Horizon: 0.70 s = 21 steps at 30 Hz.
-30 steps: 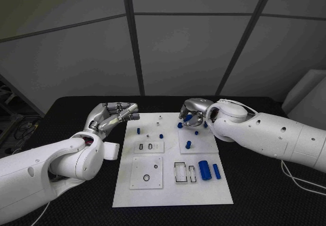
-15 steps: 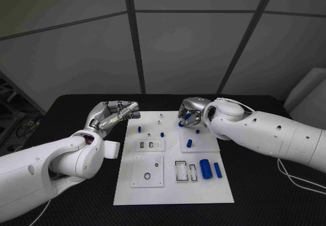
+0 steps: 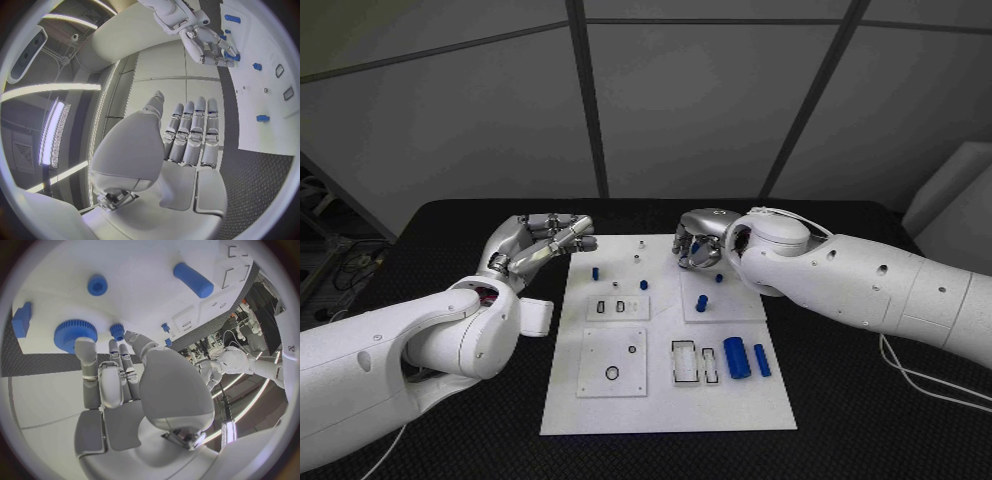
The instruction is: Assemble the parts on the task board
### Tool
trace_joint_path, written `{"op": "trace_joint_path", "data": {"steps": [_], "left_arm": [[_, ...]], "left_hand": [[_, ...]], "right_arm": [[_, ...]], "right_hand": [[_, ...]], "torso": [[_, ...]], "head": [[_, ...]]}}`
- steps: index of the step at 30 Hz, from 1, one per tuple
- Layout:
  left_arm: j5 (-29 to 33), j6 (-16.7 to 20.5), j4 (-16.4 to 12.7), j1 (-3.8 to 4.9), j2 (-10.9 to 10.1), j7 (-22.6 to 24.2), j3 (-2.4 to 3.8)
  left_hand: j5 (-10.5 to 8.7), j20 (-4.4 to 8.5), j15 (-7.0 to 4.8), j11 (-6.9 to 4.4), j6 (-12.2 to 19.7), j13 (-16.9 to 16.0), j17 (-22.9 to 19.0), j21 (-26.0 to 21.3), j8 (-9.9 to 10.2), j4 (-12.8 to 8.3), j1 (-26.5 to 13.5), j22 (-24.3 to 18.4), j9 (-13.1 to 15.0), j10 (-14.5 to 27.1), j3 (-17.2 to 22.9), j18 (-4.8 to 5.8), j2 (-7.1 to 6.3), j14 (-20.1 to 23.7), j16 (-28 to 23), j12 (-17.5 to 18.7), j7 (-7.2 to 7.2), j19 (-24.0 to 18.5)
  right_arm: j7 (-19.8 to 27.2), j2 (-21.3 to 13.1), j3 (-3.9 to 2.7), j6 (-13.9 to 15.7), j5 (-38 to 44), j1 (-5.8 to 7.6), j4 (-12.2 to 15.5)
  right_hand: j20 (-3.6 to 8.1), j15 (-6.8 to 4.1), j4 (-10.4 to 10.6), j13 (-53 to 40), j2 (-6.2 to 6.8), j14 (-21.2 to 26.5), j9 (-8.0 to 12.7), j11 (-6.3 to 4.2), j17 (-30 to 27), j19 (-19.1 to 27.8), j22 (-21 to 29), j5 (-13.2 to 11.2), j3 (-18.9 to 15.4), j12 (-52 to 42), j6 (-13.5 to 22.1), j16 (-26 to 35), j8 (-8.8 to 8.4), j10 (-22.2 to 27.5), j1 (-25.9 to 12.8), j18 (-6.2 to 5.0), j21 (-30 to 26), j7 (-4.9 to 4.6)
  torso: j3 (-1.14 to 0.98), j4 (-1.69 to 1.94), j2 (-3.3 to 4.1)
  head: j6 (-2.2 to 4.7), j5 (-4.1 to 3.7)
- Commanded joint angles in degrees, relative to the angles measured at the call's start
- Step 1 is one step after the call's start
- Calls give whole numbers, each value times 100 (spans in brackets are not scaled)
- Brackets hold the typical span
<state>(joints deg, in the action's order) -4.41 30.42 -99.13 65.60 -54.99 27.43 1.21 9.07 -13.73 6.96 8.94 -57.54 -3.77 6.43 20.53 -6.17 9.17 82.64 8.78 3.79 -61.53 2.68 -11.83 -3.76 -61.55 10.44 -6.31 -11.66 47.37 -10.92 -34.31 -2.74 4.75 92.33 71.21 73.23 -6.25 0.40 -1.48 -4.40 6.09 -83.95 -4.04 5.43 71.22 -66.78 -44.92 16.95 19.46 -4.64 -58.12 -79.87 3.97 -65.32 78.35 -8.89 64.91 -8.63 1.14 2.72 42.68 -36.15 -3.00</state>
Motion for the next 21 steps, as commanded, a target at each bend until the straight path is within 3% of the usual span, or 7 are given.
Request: {"op": "trace_joint_path", "data": {"steps": [1,21], "left_arm": [[-55,-77,-16,10,-6,14,7],[-55,-90,-18,14,-25,-7,8]], "left_hand": [[-24,-5,19,35,3,2,1,-1,28,-8,-55,-4,-8,5,-41,137,-4,39,-14,26,-51,-36],[-24,-6,21,38,5,2,1,3,35,-11,-56,-3,-8,9,-42,137,-2,41,-22,33,-53,-31]], "right_arm": [[-22,9,-3,-172,44,13,-15],[-34,8,-1,-260,102,12,-66]], "right_hand": [[18,30,-2,-5,14,-312,-7,-13,7,-29,-6,31,51,-29,-2,-41,2,-45,52,75,35,-10],[12,46,-5,9,37,-302,-22,5,11,8,-43,41,132,5,-86,-62,32,-24,53,77,84,-23]], "torso": [[1,8,7],[-2,5,19]], "head": [[-4,0],[-20,-5]]}}
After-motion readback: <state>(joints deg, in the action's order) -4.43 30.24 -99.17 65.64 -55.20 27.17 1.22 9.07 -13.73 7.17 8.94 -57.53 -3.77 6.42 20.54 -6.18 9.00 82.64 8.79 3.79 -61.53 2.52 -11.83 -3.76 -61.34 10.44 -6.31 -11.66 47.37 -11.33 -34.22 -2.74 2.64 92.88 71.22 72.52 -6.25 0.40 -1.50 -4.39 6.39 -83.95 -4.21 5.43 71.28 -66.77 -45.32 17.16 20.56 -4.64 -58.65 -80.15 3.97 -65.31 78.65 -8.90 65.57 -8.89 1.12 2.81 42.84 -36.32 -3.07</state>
